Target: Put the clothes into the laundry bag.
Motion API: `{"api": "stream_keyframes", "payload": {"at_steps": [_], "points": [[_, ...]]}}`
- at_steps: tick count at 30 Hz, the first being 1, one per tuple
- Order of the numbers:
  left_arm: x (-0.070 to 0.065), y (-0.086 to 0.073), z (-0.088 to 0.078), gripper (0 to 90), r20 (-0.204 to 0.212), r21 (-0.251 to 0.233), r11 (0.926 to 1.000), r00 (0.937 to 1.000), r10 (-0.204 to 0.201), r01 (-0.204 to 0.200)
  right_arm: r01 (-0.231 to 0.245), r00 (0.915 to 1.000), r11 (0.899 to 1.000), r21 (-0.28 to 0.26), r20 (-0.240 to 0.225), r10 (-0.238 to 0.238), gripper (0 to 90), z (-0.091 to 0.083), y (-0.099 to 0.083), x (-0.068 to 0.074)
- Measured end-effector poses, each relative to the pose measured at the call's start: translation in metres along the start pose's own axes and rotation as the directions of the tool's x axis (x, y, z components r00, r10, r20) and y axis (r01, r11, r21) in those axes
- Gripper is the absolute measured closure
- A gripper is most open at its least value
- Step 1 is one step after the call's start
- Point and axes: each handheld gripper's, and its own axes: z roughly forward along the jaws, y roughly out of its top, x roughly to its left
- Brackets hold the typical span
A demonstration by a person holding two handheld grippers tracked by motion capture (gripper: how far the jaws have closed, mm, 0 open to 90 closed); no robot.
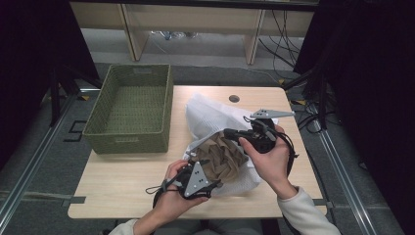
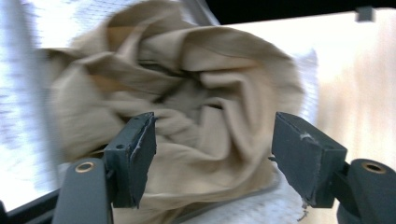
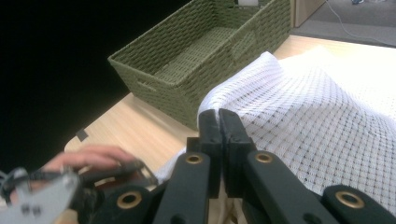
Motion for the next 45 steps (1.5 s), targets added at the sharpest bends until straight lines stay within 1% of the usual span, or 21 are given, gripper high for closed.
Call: {"api": "stream_keyframes", "payload": {"at_steps": [7,11,13,15,23,24,27,28,30,31,32,33,34,35,36,37,38,39,43,44,45], "points": [[-0.01,-0.01,0.015,35.3,0.029,0.088,0.9902,0.994,0.106,-0.108,-0.007,0.9999,1.0,0.002,-0.011,0.007,89.9,0.001,0.0,0.001],[-0.007,-0.015,0.024,56.3,0.017,0.146,0.9799,0.9907,0.135,-0.136,-0.018,0.9995,1.0,0.007,-0.025,0.019,89.9,0.003,-0.001,0.001],[-0.002,-0.016,0.029,74.0,0.007,0.162,0.98,0.9932,0.116,-0.115,0.005,0.9999,1.0,0.002,-0.013,-0.005,89.9,0.004,-0.001,0.002],[0.011,-0.013,0.041,85.3,0.003,0.145,0.9891,0.9996,0.027,-0.027,-0.004,0.9997,1.0,0.022,-0.026,0.005,90.0,0.004,-0.001,0.005],[0.037,0.015,0.064,89.3,-0.027,0.018,0.9872,0.987,-0.158,0.159,0.019,0.9954,0.999,-0.026,-0.093,-0.021,90.0,-0.003,0.002,0.021],[0.046,0.021,0.063,89.4,-0.049,0.03,0.9965,0.9958,-0.077,0.079,0.018,0.9951,0.999,-0.027,-0.097,-0.021,90.0,-0.005,0.003,0.022],[0.05,0.031,0.065,89.4,-0.047,0.01,0.9965,0.9955,-0.082,0.082,0.014,0.9929,0.998,-0.065,-0.117,-0.022,90.0,-0.01,0.005,0.026],[0.059,0.04,0.066,89.3,-0.046,0.02,0.9994,0.9985,0.028,-0.027,0.015,0.9936,0.997,-0.069,-0.111,-0.022,90.0,-0.013,0.006,0.027],[0.044,0.043,0.076,89.4,-0.067,-0.051,0.9866,0.9852,-0.158,0.155,0.015,0.9937,0.996,-0.085,-0.109,-0.025,90.0,-0.016,0.007,0.027],[0.044,0.043,0.076,89.4,-0.067,-0.051,0.9866,0.9852,-0.158,0.155,0.009,0.9944,0.996,-0.084,-0.105,-0.018,90.0,-0.016,0.008,0.025],[0.046,0.04,0.085,89.3,-0.094,-0.046,0.9913,0.9873,-0.128,0.124,0.007,0.9956,0.996,-0.085,-0.093,-0.015,90.0,-0.016,0.007,0.022],[0.053,0.037,0.089,89.3,-0.093,0.022,0.9997,0.9957,0.008,-0.006,0.015,0.9963,0.996,-0.09,-0.083,-0.023,90.0,-0.015,0.007,0.018],[0.05,0.032,0.093,89.3,-0.123,0.023,0.9994,0.9921,-0.021,0.024,-0.01,0.9966,0.997,-0.075,-0.082,0.003,90.0,-0.013,0.006,0.014],[0.045,0.026,0.1,89.3,-0.046,0.02,0.9931,0.9923,-0.115,0.116,-0.017,0.9972,0.998,-0.062,-0.074,0.012,90.0,-0.011,0.004,0.011],[0.05,0.025,0.099,89.2,-0.15,0.037,0.9989,0.9884,-0.022,0.028,-0.028,0.9975,0.998,-0.049,-0.066,0.025,90.0,-0.009,0.002,0.008],[0.046,0.021,0.104,89.1,-0.059,0.044,0.9938,0.9933,-0.1,0.102,-0.011,0.9985,0.999,-0.05,-0.055,0.009,90.0,-0.006,0.0,0.003],[0.046,0.021,0.104,89.0,-0.059,0.044,0.9938,0.9933,-0.1,0.102,-0.042,0.9976,0.999,-0.032,-0.056,0.041,90.0,-0.004,-0.001,0.002],[0.058,0.022,0.102,88.8,-0.124,0.067,0.9968,0.991,0.05,-0.042,-0.053,0.9974,0.999,-0.012,-0.05,0.052,90.0,-0.002,-0.003,-0.001],[0.052,0.018,0.099,83.2,-0.153,0.032,0.997,0.9861,-0.065,0.071,-0.042,0.9988,0.999,0.017,-0.026,0.042,90.0,0.002,-0.009,-0.008],[0.061,0.02,0.095,81.4,-0.146,0.053,0.995,0.9851,0.091,-0.084,-0.048,0.9984,0.999,0.023,-0.027,0.049,90.0,0.003,-0.011,-0.008],[0.06,0.019,0.093,79.7,-0.143,0.05,0.9948,0.9851,0.096,-0.089,-0.046,0.9989,0.998,0.033,-0.01,0.047,90.0,0.002,-0.013,-0.009]]}}
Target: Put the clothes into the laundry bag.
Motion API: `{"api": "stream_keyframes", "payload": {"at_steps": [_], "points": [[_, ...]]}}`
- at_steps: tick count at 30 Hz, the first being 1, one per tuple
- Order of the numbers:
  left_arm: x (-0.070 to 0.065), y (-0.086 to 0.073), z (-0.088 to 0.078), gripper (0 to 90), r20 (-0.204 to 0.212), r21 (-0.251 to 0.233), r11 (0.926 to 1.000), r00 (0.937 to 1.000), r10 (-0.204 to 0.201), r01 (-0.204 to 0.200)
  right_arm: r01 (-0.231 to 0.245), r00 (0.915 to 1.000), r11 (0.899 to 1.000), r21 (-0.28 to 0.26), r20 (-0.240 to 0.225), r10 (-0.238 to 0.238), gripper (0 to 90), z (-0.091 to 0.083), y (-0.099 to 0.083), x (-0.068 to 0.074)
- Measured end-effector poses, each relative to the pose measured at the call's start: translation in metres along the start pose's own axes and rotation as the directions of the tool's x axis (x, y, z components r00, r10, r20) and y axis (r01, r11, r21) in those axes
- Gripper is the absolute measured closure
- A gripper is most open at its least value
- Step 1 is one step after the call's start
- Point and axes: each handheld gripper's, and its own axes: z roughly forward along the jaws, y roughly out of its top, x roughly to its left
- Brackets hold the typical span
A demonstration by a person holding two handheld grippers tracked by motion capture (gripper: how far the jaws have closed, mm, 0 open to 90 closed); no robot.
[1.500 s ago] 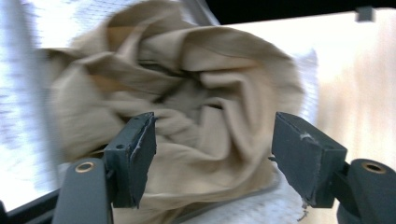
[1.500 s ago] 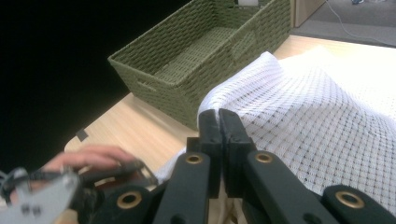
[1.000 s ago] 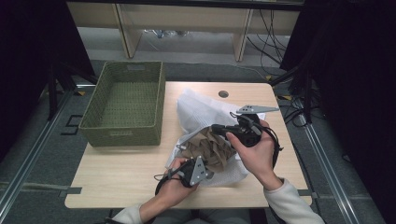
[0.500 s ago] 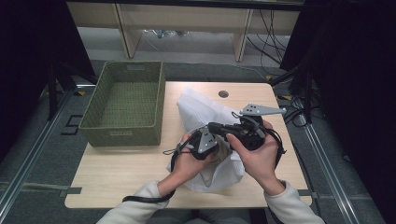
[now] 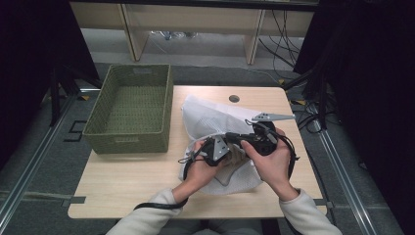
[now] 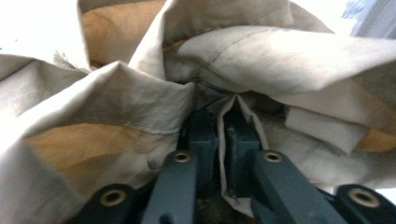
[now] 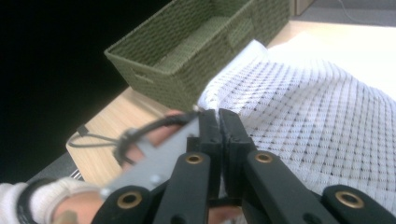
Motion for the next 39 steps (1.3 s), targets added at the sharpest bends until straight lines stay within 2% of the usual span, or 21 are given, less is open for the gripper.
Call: {"api": "stream_keyframes", "payload": {"at_steps": [2,3,4,5,6,7,9,14,19,20,21,24,25,28,30,31,34,36,37,38,39], "points": [[-0.003,-0.003,-0.004,75.5,0.012,0.002,1.0,0.9999,-0.006,0.006,-0.033,0.9994,0.999,0.016,-0.009,0.033,90.0,0.001,-0.004,0.001],[-0.004,-0.004,-0.006,73.3,0.016,0.003,1.0,0.9999,0.001,-0.001,-0.006,1.0,1.0,0.014,0.003,0.005,90.0,0.001,-0.005,-0.001],[-0.015,-0.007,-0.008,71.0,0.026,-0.001,0.992,0.9917,-0.126,0.126,-0.018,0.9997,1.0,0.025,-0.014,0.019,90.0,0.002,-0.006,0.0],[-0.015,-0.007,-0.008,68.8,0.026,-0.001,0.992,0.9917,-0.126,0.126,-0.002,1.0,1.0,0.028,0.001,0.002,90.0,0.002,-0.008,0.0],[-0.018,-0.009,-0.011,66.5,0.029,-0.009,0.989,0.9887,-0.147,0.147,-0.022,0.9998,0.999,0.032,-0.004,0.022,90.0,0.003,-0.01,0.002],[-0.023,-0.011,-0.017,64.2,0.037,-0.009,0.9879,0.9873,-0.155,0.155,-0.013,0.9998,0.999,0.041,-0.015,0.013,90.0,0.004,-0.01,0.0],[-0.024,-0.013,-0.023,60.8,0.039,-0.005,0.9912,0.9905,-0.132,0.132,-0.009,0.9999,0.999,0.049,-0.014,0.01,89.9,0.004,-0.013,0.0],[-0.028,-0.019,-0.038,55.3,0.055,-0.011,0.9895,0.9881,-0.144,0.144,-0.023,0.9997,0.997,0.079,-0.005,0.023,89.9,0.006,-0.02,-0.001],[-0.029,-0.023,-0.058,52.2,0.061,-0.008,0.9923,0.9906,-0.123,0.123,-0.01,0.9999,0.993,0.114,-0.007,0.011,89.9,0.009,-0.028,-0.004],[-0.03,-0.026,-0.066,51.6,0.058,-0.007,0.9932,0.9916,-0.116,0.116,-0.03,0.9995,0.991,0.131,0.012,0.029,89.9,0.007,-0.031,-0.003],[-0.03,-0.028,-0.07,51.1,0.06,0.004,0.9944,0.9926,-0.106,0.106,-0.017,0.9998,0.991,0.131,-0.001,0.018,89.9,0.008,-0.033,-0.004],[-0.03,-0.034,-0.076,50.7,0.065,0.013,0.9935,0.9914,-0.114,0.113,-0.008,0.9999,0.989,0.147,0.016,0.006,89.9,0.007,-0.036,-0.005],[-0.031,-0.039,-0.081,50.5,0.065,0.025,0.9929,0.9909,-0.118,0.117,-0.032,0.9994,0.988,0.153,0.014,0.031,89.9,0.006,-0.039,-0.004],[-0.031,-0.044,-0.086,50.6,0.064,0.033,0.992,0.9902,-0.124,0.122,-0.03,0.9995,0.987,0.159,0.006,0.03,89.9,0.004,-0.041,-0.005],[-0.031,-0.049,-0.096,50.8,0.056,0.024,0.9907,0.9893,-0.135,0.134,-0.021,0.9996,0.987,0.162,0.022,0.017,89.9,0.0,-0.042,-0.004],[-0.03,-0.05,-0.1,51.1,0.052,0.023,0.9916,0.9904,-0.128,0.127,-0.004,1.0,0.987,0.16,0.002,0.004,89.9,0.001,-0.043,-0.006],[-0.026,-0.055,-0.112,52.8,0.031,0.014,0.9884,0.9879,-0.152,0.152,-0.027,0.9995,0.983,0.179,0.018,0.024,89.9,-0.001,-0.048,-0.005],[-0.024,-0.057,-0.116,53.2,0.023,0.02,0.9894,0.9892,-0.145,0.144,-0.027,0.9995,0.982,0.188,0.019,0.024,89.9,-0.001,-0.05,-0.005],[-0.019,-0.062,-0.122,53.4,-0.006,0.027,0.9876,0.988,-0.154,0.154,-0.013,0.9996,0.978,0.207,0.027,0.008,89.9,-0.001,-0.053,-0.007],[-0.019,-0.062,-0.122,53.3,-0.006,0.027,0.9876,0.988,-0.154,0.154,-0.013,0.9996,0.978,0.207,0.027,0.008,89.9,-0.001,-0.053,-0.007],[-0.014,-0.068,-0.126,52.9,-0.037,0.039,0.9838,0.9842,-0.173,0.175,-0.017,0.9996,0.976,0.216,0.024,0.012,89.9,0.001,-0.055,-0.008]]}}
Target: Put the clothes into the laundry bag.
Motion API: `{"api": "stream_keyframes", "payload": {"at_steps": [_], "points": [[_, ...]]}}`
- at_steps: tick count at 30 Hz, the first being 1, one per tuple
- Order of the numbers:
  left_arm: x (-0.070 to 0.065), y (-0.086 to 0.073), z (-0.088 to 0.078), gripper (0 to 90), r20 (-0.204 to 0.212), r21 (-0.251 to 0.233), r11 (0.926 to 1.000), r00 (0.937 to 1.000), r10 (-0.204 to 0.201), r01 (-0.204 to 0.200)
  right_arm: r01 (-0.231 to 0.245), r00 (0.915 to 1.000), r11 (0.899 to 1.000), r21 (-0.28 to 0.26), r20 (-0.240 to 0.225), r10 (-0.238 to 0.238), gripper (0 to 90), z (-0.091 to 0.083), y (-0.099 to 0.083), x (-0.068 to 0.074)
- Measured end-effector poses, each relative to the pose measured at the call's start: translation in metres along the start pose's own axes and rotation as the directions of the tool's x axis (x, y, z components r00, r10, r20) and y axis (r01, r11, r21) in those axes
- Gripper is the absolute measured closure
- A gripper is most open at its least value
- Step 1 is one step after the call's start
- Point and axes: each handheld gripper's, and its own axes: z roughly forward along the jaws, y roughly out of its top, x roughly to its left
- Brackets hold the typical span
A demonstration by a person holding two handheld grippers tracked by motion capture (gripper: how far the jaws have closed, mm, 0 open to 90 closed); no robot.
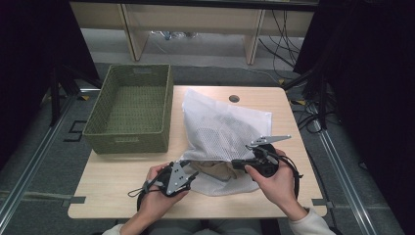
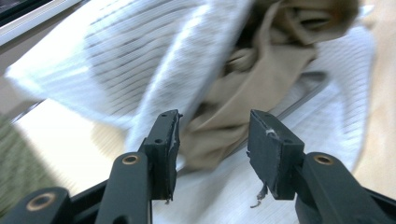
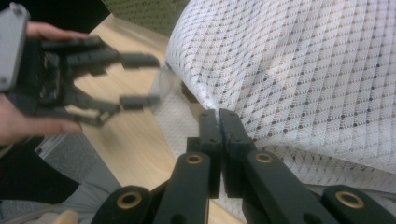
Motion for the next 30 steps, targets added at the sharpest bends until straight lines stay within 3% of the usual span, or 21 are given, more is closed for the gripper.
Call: {"api": "stream_keyframes", "payload": {"at_steps": [2,6,7,9,10,11,12,13,14,15,16,18,19,20,22,27,29,30], "points": [[0.009,-0.005,-0.002,51.8,-0.022,0.028,0.9994,0.9996,-0.02,0.02,0.005,0.9999,1.0,0.004,-0.013,-0.005,89.9,0.001,0.0,-0.001],[0.019,-0.009,0.004,48.7,-0.006,0.089,0.9958,0.9997,-0.024,0.024,-0.006,0.9999,1.0,0.021,-0.014,0.006,89.9,0.002,-0.001,0.004],[0.024,-0.012,0.01,47.9,0.012,0.14,0.9896,0.9993,-0.035,0.033,-0.004,0.9999,1.0,0.028,-0.012,0.004,89.9,0.003,-0.002,0.005],[0.027,-0.012,0.013,47.7,0.01,0.164,0.986,0.9994,-0.034,0.032,0.003,0.9999,0.999,0.043,-0.016,-0.002,89.9,0.004,-0.003,0.006],[0.03,-0.013,0.017,47.0,0.005,0.199,0.9794,0.9994,-0.035,0.033,0.016,0.9998,0.999,0.041,-0.014,-0.015,89.9,0.004,-0.004,0.005],[0.03,-0.014,0.018,47.0,-0.007,0.199,0.9787,0.9988,-0.048,0.049,0.018,0.9997,0.999,0.043,-0.015,-0.017,89.9,0.004,-0.004,0.005],[0.032,-0.013,0.017,46.9,0.001,0.224,0.9736,0.9991,-0.042,0.04,0.002,0.9998,0.999,0.049,-0.019,-0.001,89.9,0.003,-0.005,0.006],[0.032,-0.013,0.017,46.4,0.001,0.224,0.9736,0.9991,-0.042,0.04,0.002,0.9998,0.999,0.049,-0.019,-0.001,89.9,0.003,-0.005,0.006],[0.032,-0.015,0.018,46.4,-0.002,0.227,0.9708,0.9969,-0.078,0.077,0.006,0.9999,0.999,0.042,-0.016,-0.006,89.9,0.002,-0.005,0.005],[0.032,-0.015,0.018,46.9,-0.002,0.227,0.9708,0.9969,-0.078,0.077,0.006,0.9999,0.999,0.042,-0.016,-0.006,89.9,0.002,-0.005,0.005],[0.034,-0.016,0.019,47.8,0.022,0.245,0.9649,0.9946,-0.101,0.093,-0.005,0.9998,0.999,0.042,-0.02,0.006,89.9,0.002,-0.005,0.005],[0.035,-0.017,0.02,50.0,0.024,0.249,0.9637,0.9941,-0.106,0.097,0.006,0.9996,0.999,0.041,-0.028,-0.005,89.9,0.003,-0.005,0.004],[0.036,-0.017,0.02,50.0,0.024,0.26,0.9623,0.9957,-0.09,0.081,0.006,0.9997,0.999,0.043,-0.025,-0.005,89.9,0.003,-0.005,0.004],[0.035,-0.017,0.022,54.7,0.038,0.265,0.96,0.9938,-0.105,0.091,0.005,0.9999,0.999,0.048,-0.013,-0.005,89.9,0.003,-0.005,0.005],[0.034,-0.017,0.025,59.4,0.041,0.277,0.9577,0.9948,-0.093,0.078,0.002,0.9999,0.999,0.05,-0.011,-0.002,89.9,0.003,-0.005,0.006],[0.033,-0.017,0.026,85.2,0.063,0.27,0.9583,0.9916,-0.113,0.092,0.011,0.9997,0.998,0.054,-0.02,-0.01,89.9,0.005,-0.005,0.003],[0.032,-0.016,0.022,86.7,0.077,0.266,0.9593,0.9898,-0.12,0.096,0.001,1.0,0.998,0.066,-0.01,0.0,89.9,0.006,-0.007,0.005],[0.03,-0.015,0.013,86.8,0.1,0.248,0.9589,0.9811,-0.166,0.137,0.005,1.0,0.997,0.074,-0.007,-0.005,89.9,0.006,-0.007,0.004]]}}
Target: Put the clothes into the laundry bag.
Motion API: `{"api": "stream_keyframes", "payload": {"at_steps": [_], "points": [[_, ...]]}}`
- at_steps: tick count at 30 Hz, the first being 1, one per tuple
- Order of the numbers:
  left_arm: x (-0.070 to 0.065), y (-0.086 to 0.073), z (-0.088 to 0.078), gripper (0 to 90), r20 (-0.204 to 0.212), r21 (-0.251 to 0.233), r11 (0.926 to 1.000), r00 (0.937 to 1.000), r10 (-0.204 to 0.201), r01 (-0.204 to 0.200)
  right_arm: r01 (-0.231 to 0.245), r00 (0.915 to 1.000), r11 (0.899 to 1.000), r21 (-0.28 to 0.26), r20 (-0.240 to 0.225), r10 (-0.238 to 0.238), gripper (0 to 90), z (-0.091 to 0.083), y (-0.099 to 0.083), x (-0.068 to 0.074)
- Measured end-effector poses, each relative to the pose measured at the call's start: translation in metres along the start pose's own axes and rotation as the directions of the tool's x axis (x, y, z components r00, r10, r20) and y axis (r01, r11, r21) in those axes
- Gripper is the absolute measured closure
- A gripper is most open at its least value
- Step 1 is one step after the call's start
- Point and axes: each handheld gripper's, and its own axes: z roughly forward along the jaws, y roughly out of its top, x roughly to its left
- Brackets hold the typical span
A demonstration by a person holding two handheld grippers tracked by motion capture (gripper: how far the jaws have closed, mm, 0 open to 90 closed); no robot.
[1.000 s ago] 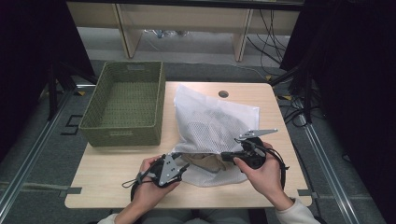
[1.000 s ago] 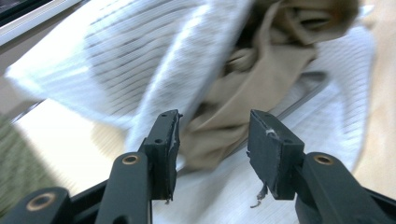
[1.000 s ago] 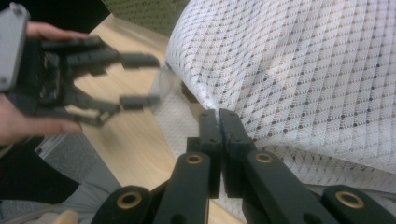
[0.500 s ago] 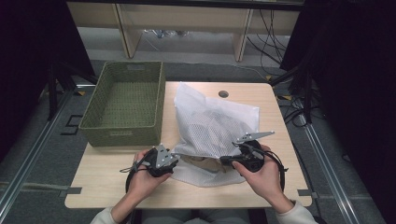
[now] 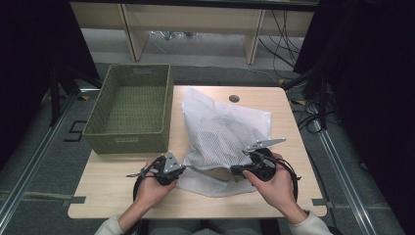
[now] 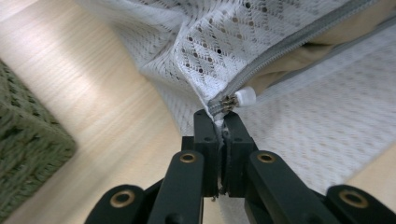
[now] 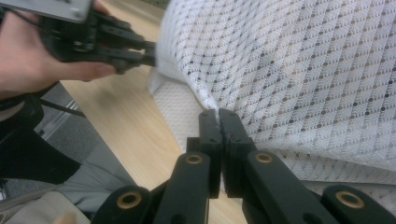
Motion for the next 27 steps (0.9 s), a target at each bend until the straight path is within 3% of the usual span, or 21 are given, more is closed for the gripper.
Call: {"api": "stream_keyframes", "payload": {"at_steps": [1,2,3,4,6,7,8,11,12,14,15,16,17,19,20,21,22,24,25,26,27], "points": [[0.0,0.0,0.0,86.8,0.0,0.0,1.0,1.0,0.0,0.0,-0.007,1.0,1.0,0.011,0.001,0.007,89.9,0.001,-0.001,0.0],[-0.002,-0.002,-0.012,86.8,0.033,-0.051,0.9968,0.9976,-0.06,0.062,0.0,1.0,1.0,0.016,0.003,0.0,89.9,0.001,-0.001,-0.002],[-0.002,-0.002,-0.012,86.8,0.033,-0.051,0.9968,0.9976,-0.06,0.062,0.0,0.9999,1.0,0.024,0.013,0.0,89.9,0.002,-0.003,-0.003],[0.0,-0.006,-0.024,86.8,0.03,-0.084,0.992,0.9953,-0.092,0.094,0.011,0.9998,0.999,0.042,0.016,-0.012,89.8,0.004,-0.004,-0.005],[0.0,-0.014,-0.031,86.8,0.039,-0.116,0.9816,0.9881,-0.149,0.152,0.006,0.9998,0.997,0.076,0.021,-0.008,89.9,0.008,-0.009,-0.007],[0.0,-0.014,-0.031,86.8,0.039,-0.116,0.9816,0.9881,-0.149,0.152,0.023,0.9995,0.994,0.106,0.02,-0.026,89.9,0.01,-0.011,-0.01],[0.003,-0.021,-0.035,86.8,0.038,-0.108,0.9881,0.9936,-0.106,0.11,0.014,0.9996,0.989,0.149,0.022,-0.017,89.8,0.013,-0.014,-0.011],[-0.003,-0.028,-0.033,86.7,0.06,-0.075,0.9877,0.9894,-0.132,0.137,0.008,1.0,0.98,0.199,-0.003,-0.007,89.7,0.021,-0.019,-0.013],[-0.007,-0.031,-0.029,86.6,0.057,-0.063,0.9948,0.9954,-0.077,0.08,0.006,1.0,0.963,0.27,-0.004,-0.006,89.7,0.029,-0.023,-0.014],[-0.014,-0.032,-0.026,86.2,0.071,-0.064,0.9938,0.9937,-0.087,0.091,0.029,0.9995,0.938,0.345,0.003,-0.032,89.6,0.037,-0.026,-0.018],[-0.014,-0.032,-0.026,86.1,0.071,-0.064,0.9938,0.9937,-0.087,0.091,0.029,0.9995,0.938,0.345,0.003,-0.032,89.6,0.037,-0.026,-0.018],[-0.014,-0.032,-0.026,86.1,0.063,-0.04,0.9973,0.9963,-0.058,0.061,0.017,0.9998,0.939,0.344,0.005,-0.02,89.5,0.041,-0.028,-0.018],[-0.015,-0.032,-0.024,85.9,0.058,-0.039,0.9985,0.9977,-0.036,0.038,0.014,0.9993,0.93,0.368,0.028,-0.026,89.5,0.047,-0.03,-0.021],[-0.016,-0.033,-0.022,85.7,0.067,-0.033,0.9982,0.9966,-0.048,0.051,0.004,0.9992,0.926,0.377,0.035,-0.018,89.5,0.049,-0.031,-0.022],[-0.018,-0.032,-0.019,85.5,0.063,-0.027,0.9993,0.9977,-0.024,0.026,-0.008,0.9977,0.92,0.391,0.065,-0.019,89.3,0.055,-0.032,-0.027],[-0.019,-0.031,-0.018,85.4,0.082,-0.015,0.9993,0.9961,-0.034,0.035,-0.014,0.9963,0.918,0.395,0.084,-0.021,89.3,0.057,-0.032,-0.027],[-0.02,-0.031,-0.017,85.4,0.058,-0.028,0.9993,0.9981,-0.023,0.024,-0.009,0.9947,0.918,0.396,0.097,-0.032,89.3,0.058,-0.031,-0.028],[-0.019,-0.03,-0.016,85.4,0.044,-0.024,0.9996,0.999,-0.011,0.012,0.011,0.9904,0.934,0.356,0.125,-0.059,89.4,0.059,-0.028,-0.029],[-0.017,-0.027,-0.015,85.4,0.046,-0.033,0.9991,0.9986,-0.025,0.027,0.009,0.986,0.943,0.333,0.154,-0.064,89.4,0.058,-0.024,-0.029],[-0.015,-0.025,-0.016,85.4,0.029,-0.024,0.9997,0.9996,-0.006,0.007,0.017,0.9833,0.95,0.31,0.167,-0.072,89.5,0.057,-0.02,-0.029],[-0.015,-0.025,-0.016,85.4,0.029,-0.024,0.9997,0.9996,-0.006,0.007,0.017,0.9833,0.95,0.31,0.167,-0.072,89.5,0.057,-0.02,-0.029]]}}
